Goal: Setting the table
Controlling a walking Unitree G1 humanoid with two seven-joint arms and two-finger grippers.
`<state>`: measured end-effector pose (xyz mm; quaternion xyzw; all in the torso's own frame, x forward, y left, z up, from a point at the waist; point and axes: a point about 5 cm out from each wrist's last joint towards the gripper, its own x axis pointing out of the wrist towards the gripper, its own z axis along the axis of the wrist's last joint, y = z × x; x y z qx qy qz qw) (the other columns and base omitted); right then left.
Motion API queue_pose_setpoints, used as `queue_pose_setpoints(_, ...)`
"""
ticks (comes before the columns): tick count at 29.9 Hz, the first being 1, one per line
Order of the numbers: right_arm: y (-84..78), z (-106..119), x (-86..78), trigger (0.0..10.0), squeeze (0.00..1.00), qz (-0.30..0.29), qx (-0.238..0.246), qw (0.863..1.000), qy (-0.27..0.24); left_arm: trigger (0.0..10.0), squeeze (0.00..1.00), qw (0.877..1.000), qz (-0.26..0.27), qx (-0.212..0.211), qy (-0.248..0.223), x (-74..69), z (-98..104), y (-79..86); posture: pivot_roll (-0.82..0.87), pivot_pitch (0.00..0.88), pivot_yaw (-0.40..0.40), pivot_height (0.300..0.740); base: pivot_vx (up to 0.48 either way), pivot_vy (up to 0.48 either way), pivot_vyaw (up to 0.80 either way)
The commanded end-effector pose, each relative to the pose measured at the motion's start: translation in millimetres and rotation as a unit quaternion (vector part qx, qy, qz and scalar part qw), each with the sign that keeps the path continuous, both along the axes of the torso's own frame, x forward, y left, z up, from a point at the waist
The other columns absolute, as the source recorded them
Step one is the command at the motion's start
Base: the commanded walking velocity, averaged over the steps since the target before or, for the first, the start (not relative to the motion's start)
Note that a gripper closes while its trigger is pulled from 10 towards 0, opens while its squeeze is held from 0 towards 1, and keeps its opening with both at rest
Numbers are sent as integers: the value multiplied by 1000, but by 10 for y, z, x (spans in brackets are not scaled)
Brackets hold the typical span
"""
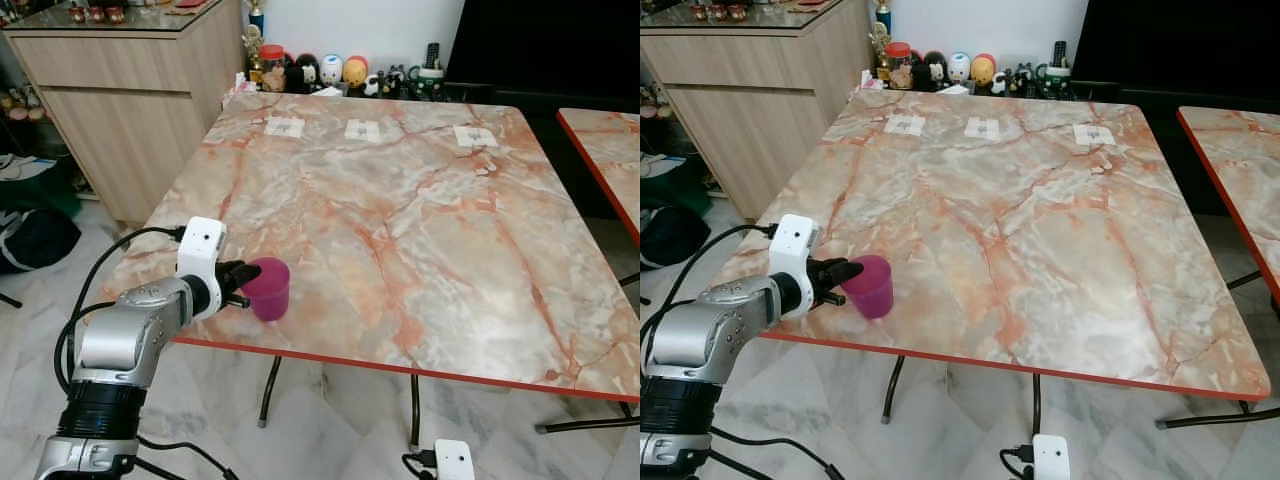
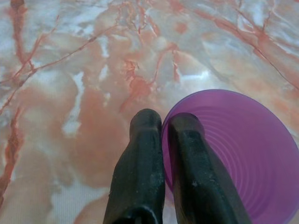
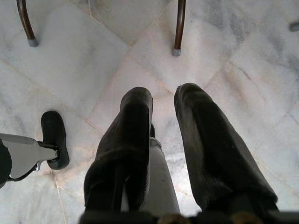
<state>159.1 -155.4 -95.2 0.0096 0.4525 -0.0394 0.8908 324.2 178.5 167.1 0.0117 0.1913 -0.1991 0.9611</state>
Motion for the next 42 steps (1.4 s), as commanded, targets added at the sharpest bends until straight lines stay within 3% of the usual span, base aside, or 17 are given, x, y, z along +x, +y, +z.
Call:
queue_pose_setpoints(1,10,-15,-26,10000,0,-5,2,1000,9,0,0,1000,-6,12,-6,-11,56,2,119,45,-17,740,0,0,0)
queue_pose_setpoints(17,11,-15,-26,10000,0,-3,1,1000,10,0,0,1000,2,11,-18,-26,41,27,119,47,-22,740,0,0,0)
queue_pose_setpoints(19,8,-15,-26,10000,0,1,0,1000,11,0,0,993,68,-17,-98,73,185,122,118,48,-25,740,0,0,0)
queue_pose_setpoints(20,8,-15,-26,10000,0,1,0,1000,11,0,0,993,68,-17,-98,73,185,122,118,48,-25,740,0,0,0)
queue_pose_setpoints(21,7,-15,-24,10000,0,4,-1,1000,11,0,0,988,85,-16,-131,89,232,150,118,48,-25,740,0,0,0)
queue_pose_setpoints(24,-1,-15,-27,10000,0,1,-1,1000,10,0,0,978,110,-45,-171,85,299,163,107,52,-27,740,0,0,0)
queue_pose_setpoints(26,-4,-15,-27,10000,0,2,-1,1000,10,0,0,973,119,-30,-193,72,316,172,107,52,-27,740,0,0,0)
queue_pose_setpoints(28,-13,-17,-33,10000,0,3,-3,1000,11,0,0,964,122,19,-237,27,322,156,106,52,-33,740,0,0,0)
queue_pose_setpoints(31,-18,-19,-37,10000,0,4,-4,1000,12,353,0,959,126,16,-253,-2,303,143,104,49,-36,740,0,0,0)
queue_pose_setpoints(32,-19,-19,-39,10000,0,4,-4,1000,12,5490,0,956,130,12,-264,-24,291,139,104,49,-36,740,0,0,0)
queue_pose_setpoints(33,-28,-21,-44,10000,0,5,-4,1000,13,10000,0,949,139,-5,-282,-80,240,134,100,49,-41,740,0,0,0)
queue_pose_setpoints(41,-47,-29,-71,10000,0,-24,3,1000,13,10000,0,939,161,-10,-304,-164,170,215,102,42,-49,740,0,0,0)
queue_pose_setpoints(42,-46,-30,-75,10000,0,-31,6,999,13,10000,0,937,164,8,-308,-145,162,233,104,36,-49,740,0,0,0)
